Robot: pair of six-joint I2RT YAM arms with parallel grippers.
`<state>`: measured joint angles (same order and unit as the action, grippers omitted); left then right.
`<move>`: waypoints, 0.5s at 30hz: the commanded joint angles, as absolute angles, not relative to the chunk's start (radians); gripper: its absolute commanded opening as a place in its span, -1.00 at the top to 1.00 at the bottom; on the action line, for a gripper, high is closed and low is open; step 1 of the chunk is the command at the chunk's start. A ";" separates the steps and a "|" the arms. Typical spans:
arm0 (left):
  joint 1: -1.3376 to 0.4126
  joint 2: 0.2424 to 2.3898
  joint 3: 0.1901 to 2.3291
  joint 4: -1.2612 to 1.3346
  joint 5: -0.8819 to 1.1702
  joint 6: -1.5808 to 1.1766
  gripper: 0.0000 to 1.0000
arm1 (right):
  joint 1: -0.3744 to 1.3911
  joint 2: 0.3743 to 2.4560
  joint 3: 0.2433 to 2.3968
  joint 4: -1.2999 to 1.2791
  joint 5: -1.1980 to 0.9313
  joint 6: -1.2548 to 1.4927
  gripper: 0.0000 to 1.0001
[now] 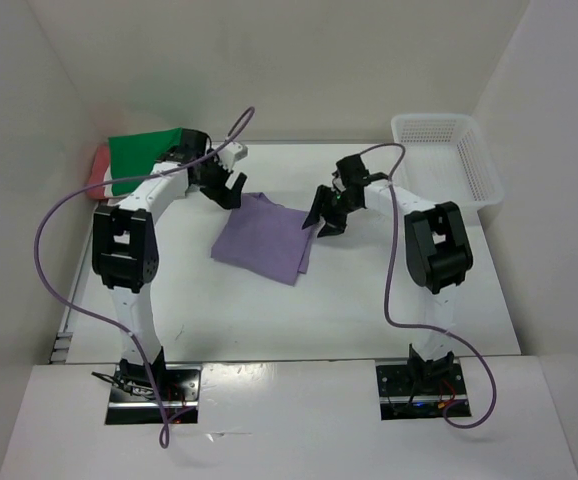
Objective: Fold and stack the t-shirts
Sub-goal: Fold the long partially folded tshirt into a neat square
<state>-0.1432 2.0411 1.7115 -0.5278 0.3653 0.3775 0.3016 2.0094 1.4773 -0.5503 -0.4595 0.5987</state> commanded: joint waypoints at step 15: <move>-0.126 1.993 1.382 -0.543 0.565 0.282 -0.94 | 0.381 2.082 1.338 -0.405 -0.465 0.706 0.48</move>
<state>-0.1272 2.0171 1.4220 -0.5354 0.5152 0.3054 0.3870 2.0453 1.3197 -0.4503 -0.4808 0.7036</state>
